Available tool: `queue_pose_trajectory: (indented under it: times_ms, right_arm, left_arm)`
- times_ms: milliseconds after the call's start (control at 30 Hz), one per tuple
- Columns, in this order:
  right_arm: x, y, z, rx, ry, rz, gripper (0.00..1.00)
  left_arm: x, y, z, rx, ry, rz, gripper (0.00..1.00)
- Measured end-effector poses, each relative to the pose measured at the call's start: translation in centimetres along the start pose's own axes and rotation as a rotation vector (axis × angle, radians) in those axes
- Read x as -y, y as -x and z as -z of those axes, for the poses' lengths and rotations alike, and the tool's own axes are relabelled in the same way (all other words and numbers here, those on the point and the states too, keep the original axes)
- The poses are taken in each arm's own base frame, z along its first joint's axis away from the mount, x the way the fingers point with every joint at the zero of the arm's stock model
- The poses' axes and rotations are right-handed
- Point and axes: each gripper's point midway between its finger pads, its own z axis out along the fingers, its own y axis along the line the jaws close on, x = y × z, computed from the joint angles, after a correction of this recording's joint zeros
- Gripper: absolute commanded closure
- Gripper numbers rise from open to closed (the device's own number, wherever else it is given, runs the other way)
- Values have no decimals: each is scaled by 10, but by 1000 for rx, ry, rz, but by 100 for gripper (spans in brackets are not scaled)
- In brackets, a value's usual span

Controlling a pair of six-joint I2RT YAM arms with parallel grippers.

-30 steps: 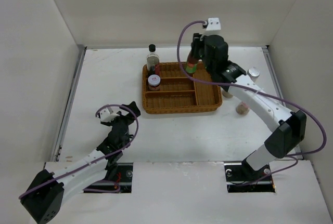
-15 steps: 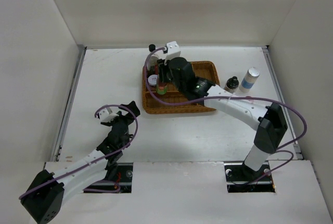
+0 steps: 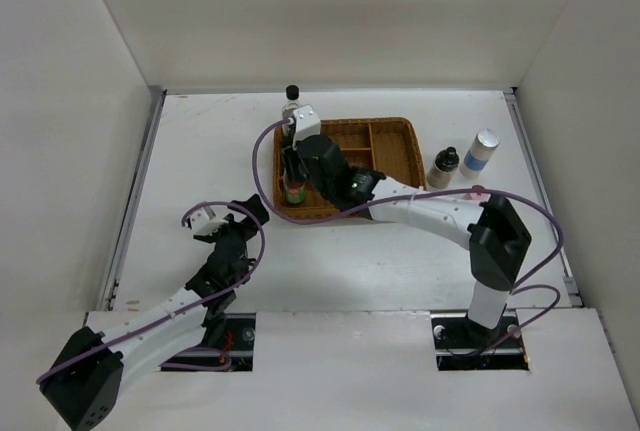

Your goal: Organize the condiment bottles

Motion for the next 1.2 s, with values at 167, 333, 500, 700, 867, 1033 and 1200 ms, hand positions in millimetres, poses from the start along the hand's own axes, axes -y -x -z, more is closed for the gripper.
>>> queue_pose_trajectory:
  times_ms: [167, 333, 500, 700, 867, 1033, 1200]
  right_arm:
    - [-4, -23, -4, -13, -19, 20, 66]
    - [-11, -38, -6, -13, -25, 29, 53]
    - [-13, -30, -7, 25, -22, 1, 36]
    - [-14, -21, 1, 48, -12, -14, 23]
    - [-6, 5, 27, 98, -1, -43, 16]
    - [39, 35, 73, 182, -34, -115, 15]
    - [184, 38, 121, 267, -335, -252, 15]
  left_arm:
    - [0, 0, 0, -1, 1, -2, 0]
    - [-1, -1, 0, -2, 2, -2, 0]
    - [-1, -1, 0, -3, 3, -3, 0]
    - [-1, -1, 0, -3, 3, -2, 0]
    - [-1, -1, 0, -3, 2, 0, 0]
    - [-1, -2, 0, -4, 3, 1, 0]
    - [-2, -3, 0, -8, 5, -6, 0]
